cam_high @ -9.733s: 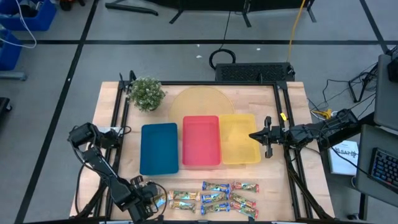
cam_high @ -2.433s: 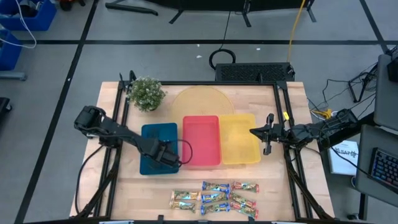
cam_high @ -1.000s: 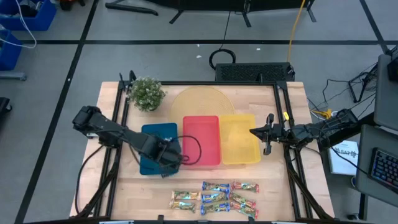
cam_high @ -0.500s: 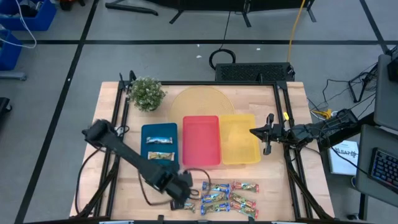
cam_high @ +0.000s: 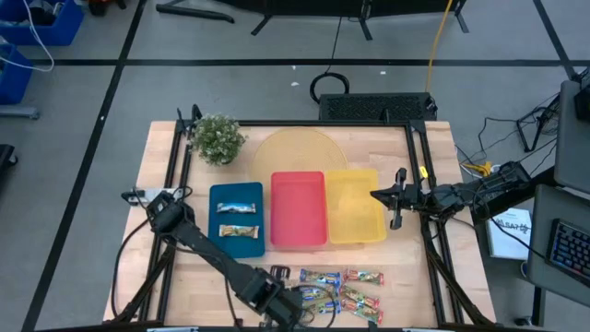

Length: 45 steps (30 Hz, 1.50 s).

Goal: Pick and place Granola Bars by type
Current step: Put the yellow granola bar into the blue bin

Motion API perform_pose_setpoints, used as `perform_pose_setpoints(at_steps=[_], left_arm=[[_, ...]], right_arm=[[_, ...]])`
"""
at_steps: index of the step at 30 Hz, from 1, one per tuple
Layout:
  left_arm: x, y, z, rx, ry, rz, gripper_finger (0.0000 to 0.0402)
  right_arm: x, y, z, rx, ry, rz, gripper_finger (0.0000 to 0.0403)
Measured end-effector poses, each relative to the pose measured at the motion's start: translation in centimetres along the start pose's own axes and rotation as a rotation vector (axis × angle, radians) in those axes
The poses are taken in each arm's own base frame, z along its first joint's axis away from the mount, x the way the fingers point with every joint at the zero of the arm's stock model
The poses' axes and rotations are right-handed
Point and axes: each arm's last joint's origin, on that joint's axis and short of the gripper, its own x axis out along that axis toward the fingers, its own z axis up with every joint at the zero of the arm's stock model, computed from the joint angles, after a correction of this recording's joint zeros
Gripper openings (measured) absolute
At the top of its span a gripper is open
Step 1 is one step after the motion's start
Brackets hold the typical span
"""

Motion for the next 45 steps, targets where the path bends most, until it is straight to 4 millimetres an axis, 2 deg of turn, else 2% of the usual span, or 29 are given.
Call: perform_pose_setpoints(at_steps=[5, 10, 15, 18, 21, 26, 34, 39, 45], left_arm=[[0.3, 0.9, -0.6, -0.043, 0.032, 0.112, 0.0068], [0.6, 0.7, -0.8, 0.021, 0.035, 0.123, 0.0164], [0.6, 0.9, -0.7, -0.069, 0.028, 0.126, 0.0258], [0.7, 0.9, -0.7, -0.067, 0.029, 0.126, 0.0293], [1.3, 0.8, -1.1, -0.064, 0.041, 0.14, 0.0312], [3.3, 1.2, -2.0, -0.123, 0.049, 0.137, 0.0318], [5.8, 2.6, -4.0, -0.165, 0.119, 0.173, 0.0299], [7.1, 3.3, -5.0, -0.178, 0.136, 0.149, 0.0275], [7.6, 3.4, -4.9, -0.179, 0.113, 0.117, 0.0225]], right_arm=[[0.0, 0.0, 0.0, -0.013, 0.0, 0.0, 0.0], [0.0, 0.0, 0.0, -0.014, 0.0, 0.0, 0.0], [0.0, 0.0, 0.0, -0.014, 0.0, 0.0, 0.0], [0.0, 0.0, 0.0, -0.014, 0.0, 0.0, 0.0], [0.0, 0.0, 0.0, -0.018, 0.0, 0.0, 0.0], [0.0, 0.0, 0.0, -0.018, 0.0, 0.0, 0.0], [0.0, 0.0, 0.0, -0.045, -0.001, 0.0, 0.0], [0.0, 0.0, 0.0, -0.047, -0.001, 0.0, 0.0], [0.0, 0.0, 0.0, -0.047, -0.001, 0.0, 0.0]])
